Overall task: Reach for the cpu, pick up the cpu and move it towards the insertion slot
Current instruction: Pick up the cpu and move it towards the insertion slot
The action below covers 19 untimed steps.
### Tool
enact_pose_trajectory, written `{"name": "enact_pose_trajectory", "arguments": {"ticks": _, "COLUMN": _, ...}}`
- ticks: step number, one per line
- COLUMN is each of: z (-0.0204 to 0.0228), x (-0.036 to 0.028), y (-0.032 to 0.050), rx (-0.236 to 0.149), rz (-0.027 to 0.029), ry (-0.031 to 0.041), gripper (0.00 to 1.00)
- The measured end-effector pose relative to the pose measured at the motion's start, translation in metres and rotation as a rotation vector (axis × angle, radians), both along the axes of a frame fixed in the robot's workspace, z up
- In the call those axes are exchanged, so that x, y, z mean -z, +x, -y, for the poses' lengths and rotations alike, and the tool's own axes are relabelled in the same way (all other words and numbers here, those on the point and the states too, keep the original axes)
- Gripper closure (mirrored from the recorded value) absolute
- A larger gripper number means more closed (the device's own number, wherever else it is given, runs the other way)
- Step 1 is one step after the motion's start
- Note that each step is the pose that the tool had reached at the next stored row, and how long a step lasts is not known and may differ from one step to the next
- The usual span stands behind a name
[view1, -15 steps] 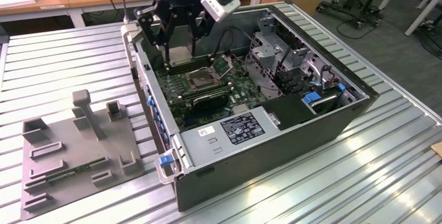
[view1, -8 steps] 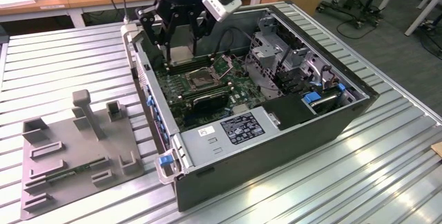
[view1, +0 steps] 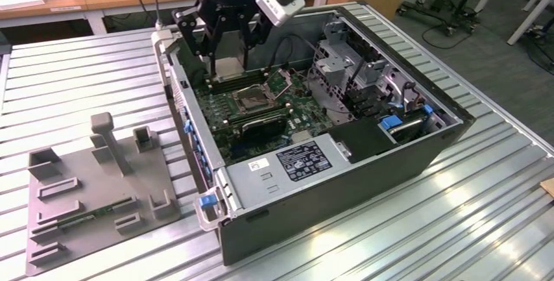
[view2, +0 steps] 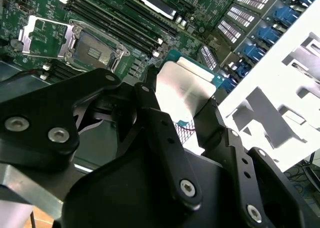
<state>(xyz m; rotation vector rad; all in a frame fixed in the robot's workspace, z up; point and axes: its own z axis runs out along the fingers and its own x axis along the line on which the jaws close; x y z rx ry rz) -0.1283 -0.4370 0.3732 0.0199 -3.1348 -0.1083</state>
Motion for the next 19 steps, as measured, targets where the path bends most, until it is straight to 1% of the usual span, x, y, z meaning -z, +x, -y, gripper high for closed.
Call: {"name": "enact_pose_trajectory", "arguments": {"ticks": 19, "z": -0.0011, "x": 0.0002, "y": 0.0074, "rx": 0.0, "rz": 0.0, "ry": 0.0, "gripper": 0.46}}
